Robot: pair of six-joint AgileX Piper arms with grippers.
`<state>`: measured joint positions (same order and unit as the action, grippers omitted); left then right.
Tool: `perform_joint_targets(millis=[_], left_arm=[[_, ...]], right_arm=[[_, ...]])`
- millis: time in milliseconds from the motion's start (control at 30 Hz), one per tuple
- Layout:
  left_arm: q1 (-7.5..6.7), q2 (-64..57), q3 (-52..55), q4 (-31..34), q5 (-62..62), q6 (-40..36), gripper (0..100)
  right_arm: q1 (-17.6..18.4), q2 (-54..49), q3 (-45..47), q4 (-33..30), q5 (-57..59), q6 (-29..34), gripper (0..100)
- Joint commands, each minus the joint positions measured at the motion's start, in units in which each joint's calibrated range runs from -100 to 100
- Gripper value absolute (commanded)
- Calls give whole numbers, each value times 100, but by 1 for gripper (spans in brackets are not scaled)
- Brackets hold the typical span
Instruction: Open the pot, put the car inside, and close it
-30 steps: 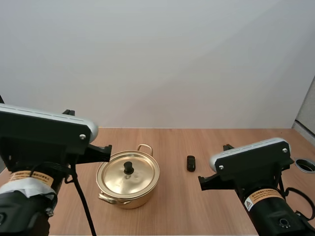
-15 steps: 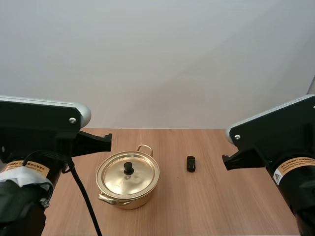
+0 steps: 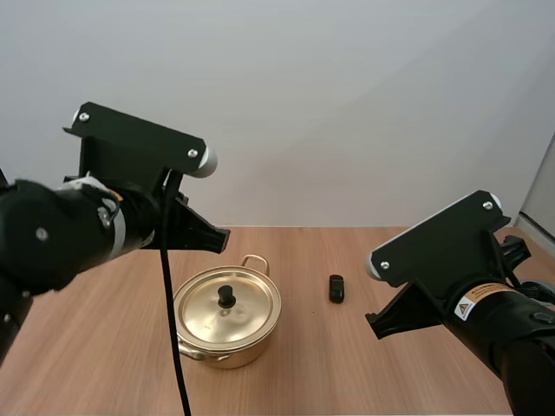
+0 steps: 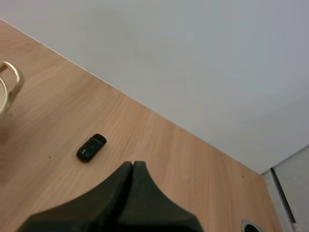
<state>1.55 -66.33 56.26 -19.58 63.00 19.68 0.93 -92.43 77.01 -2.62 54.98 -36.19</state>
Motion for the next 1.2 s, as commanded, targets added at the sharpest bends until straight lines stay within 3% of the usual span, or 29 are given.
perform_joint_targets(millis=[0,100,167,300,367,667,1167], left_arm=[[0,1181,-426,-227,744,251,0],[0,1512,-553,-458,1442,301,6],[0,1648,-567,-545,1734,354,22],[0,1786,-567,-543,1974,354,66],[0,1820,-567,-580,2024,354,76],[0,2309,-567,-766,2319,354,76],[0,3803,-567,-463,2587,504,76]], right_arm=[[-3,1,-4,39,-15,1,0],[-3,1,-4,39,-15,1,0],[-3,1,-4,39,-15,1,0],[-2,1,-4,52,-15,-37,0],[-2,1,-4,69,-15,-37,0],[-2,1,-4,69,-15,-37,0],[-2,1,-4,80,-15,-37,0]])
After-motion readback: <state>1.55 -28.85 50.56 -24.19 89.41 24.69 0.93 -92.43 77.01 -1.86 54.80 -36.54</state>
